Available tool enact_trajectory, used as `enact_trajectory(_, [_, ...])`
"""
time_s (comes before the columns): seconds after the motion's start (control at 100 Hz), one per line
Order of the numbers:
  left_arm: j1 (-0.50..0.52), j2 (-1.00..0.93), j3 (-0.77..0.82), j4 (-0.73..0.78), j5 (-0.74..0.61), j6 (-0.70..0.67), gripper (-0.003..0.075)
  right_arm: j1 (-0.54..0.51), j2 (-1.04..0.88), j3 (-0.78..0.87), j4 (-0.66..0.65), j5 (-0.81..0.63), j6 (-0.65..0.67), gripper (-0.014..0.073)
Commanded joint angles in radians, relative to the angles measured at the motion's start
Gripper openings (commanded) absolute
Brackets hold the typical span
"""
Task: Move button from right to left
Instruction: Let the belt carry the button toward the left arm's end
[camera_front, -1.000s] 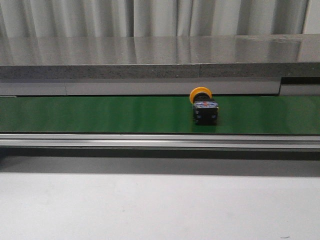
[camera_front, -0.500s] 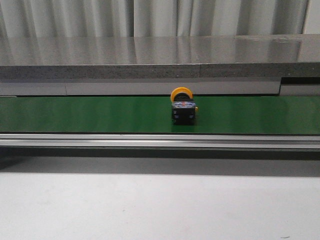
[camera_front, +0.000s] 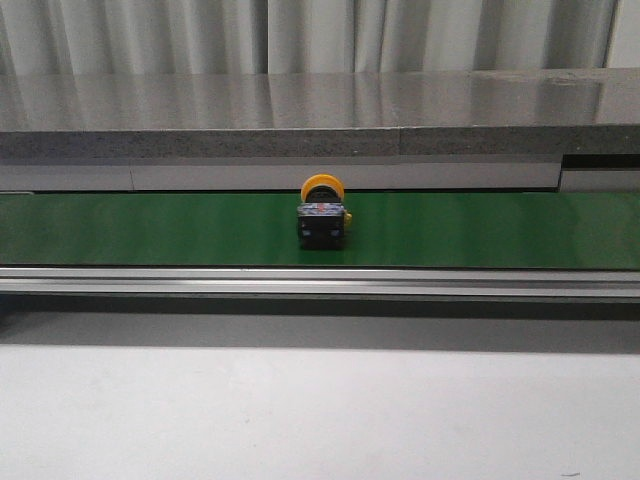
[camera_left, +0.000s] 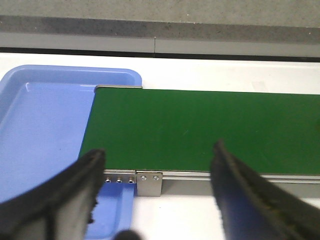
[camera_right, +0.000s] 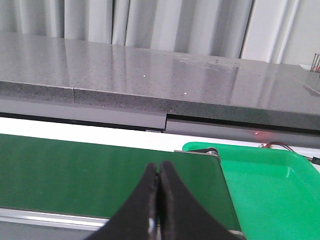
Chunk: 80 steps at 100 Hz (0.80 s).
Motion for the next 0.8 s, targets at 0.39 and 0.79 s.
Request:
enact_trajectory(0.39, [-0.002, 0.356, -0.331, -0.106, 0.079, -0.012, 0.0616, 0.003, 0.007, -0.024, -0.008, -0.086, 0.004, -0.0067])
enact_trajectory(0.79, [-0.113, 0.704, -0.665, -0.105, 0.338, -0.012, 0.0617, 0.003, 0.007, -0.024, -0.008, -0.086, 0.004, -0.0067])
